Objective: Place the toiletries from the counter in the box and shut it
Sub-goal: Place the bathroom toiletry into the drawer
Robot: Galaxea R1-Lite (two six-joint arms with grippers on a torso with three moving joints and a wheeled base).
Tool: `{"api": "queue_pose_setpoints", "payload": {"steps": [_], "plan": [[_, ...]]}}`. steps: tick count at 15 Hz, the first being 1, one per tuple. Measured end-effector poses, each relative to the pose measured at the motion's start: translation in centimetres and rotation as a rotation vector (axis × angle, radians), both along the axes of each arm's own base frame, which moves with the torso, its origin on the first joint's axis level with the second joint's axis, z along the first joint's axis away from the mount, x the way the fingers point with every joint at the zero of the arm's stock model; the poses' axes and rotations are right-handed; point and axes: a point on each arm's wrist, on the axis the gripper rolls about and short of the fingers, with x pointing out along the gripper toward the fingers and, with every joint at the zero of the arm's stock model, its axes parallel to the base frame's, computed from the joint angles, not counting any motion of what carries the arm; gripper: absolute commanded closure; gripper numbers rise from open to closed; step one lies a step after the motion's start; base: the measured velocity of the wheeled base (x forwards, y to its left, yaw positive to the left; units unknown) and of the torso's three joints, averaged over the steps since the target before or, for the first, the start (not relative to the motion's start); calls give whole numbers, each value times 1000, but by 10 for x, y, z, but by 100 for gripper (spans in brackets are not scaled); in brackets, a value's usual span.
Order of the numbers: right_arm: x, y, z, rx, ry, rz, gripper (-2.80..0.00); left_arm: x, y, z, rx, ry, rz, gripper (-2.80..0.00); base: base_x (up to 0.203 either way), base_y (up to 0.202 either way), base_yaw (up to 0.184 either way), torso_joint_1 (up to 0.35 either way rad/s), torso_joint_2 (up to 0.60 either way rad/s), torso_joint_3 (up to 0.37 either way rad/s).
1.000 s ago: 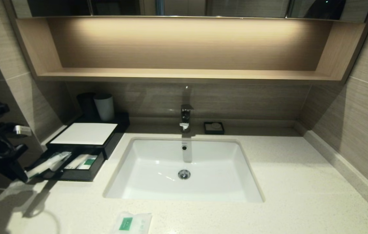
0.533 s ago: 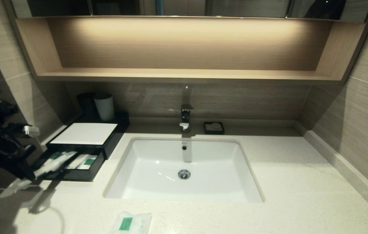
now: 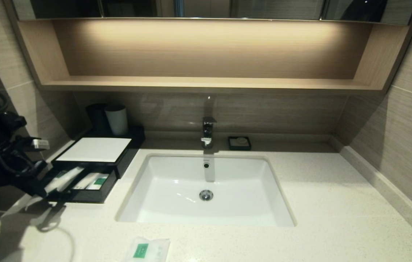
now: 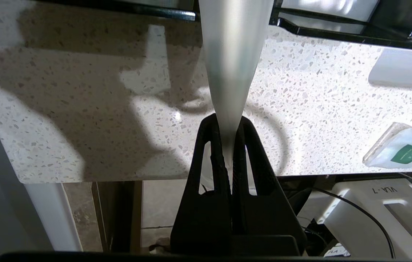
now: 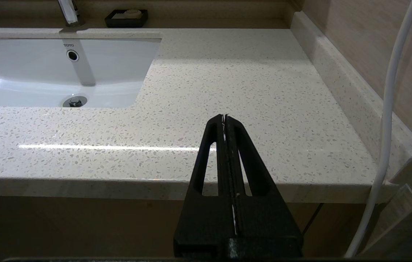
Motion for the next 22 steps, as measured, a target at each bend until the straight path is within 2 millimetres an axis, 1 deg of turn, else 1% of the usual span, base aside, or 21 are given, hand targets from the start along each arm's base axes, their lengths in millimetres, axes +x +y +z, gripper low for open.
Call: {"api": "queue_pose_setpoints", "payload": {"steps": [7,22], "plan": [[0,0,0,0,0,0,0,9,-8,-5,5,-17,-26,0,0,0,0,0,0,0],[0,0,0,0,0,0,0,31,-12,-20,28,-87,-23,0,0,0,0,0,0,0]]}}
